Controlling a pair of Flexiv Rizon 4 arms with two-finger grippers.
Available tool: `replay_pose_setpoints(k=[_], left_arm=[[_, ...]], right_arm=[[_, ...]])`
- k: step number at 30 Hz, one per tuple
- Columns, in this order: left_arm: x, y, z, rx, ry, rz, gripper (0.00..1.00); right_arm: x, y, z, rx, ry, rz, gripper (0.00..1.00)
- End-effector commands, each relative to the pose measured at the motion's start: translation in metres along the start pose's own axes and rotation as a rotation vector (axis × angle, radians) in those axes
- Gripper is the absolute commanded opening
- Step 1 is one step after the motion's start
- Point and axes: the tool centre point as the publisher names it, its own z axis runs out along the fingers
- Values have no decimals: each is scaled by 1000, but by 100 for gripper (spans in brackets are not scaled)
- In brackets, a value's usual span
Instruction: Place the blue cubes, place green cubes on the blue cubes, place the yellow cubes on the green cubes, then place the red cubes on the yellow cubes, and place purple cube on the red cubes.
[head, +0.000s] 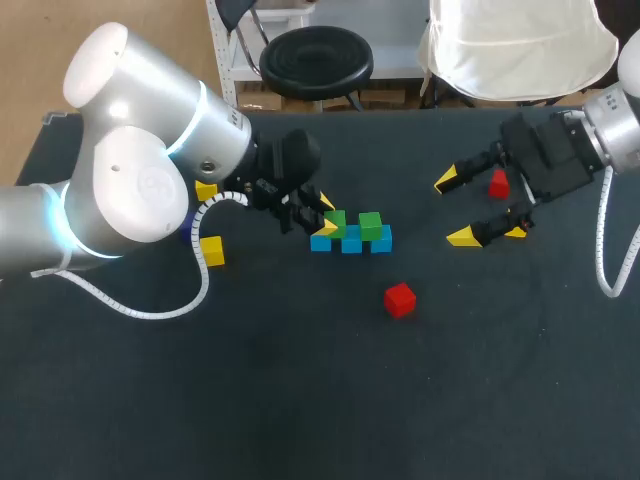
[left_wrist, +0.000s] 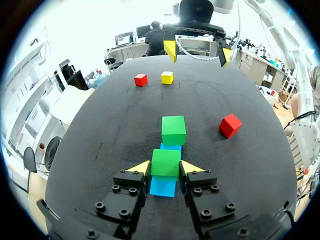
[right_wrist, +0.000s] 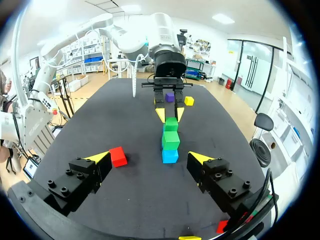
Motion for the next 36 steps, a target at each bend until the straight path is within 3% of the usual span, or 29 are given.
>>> replay_pose_setpoints(k=[1,11,15,16,17,18,36], left_arm=[[0,1,2,-2,3,0,30],[-1,0,2,-2,-1,-7,37],[-1,0,2,-1,-4,-10,46],[-1,0,2,-2,-3,-11,75],[-1,-1,2,-2,-3,-11,91],[-1,-1,2,-2,-3,-12,98],[-9,4,-18,14,-70,42,100]], right_arm=[[0,0,1,0,-2,-1,100],[0,0,1,0,-2,-1,100],[0,0,1,0,-2,-1,100],[0,0,1,0,-2,-1,100],[0,0,1,0,-2,-1,100],[0,0,1,0,-2,-1,100],[0,0,1,0,-2,-1,100]])
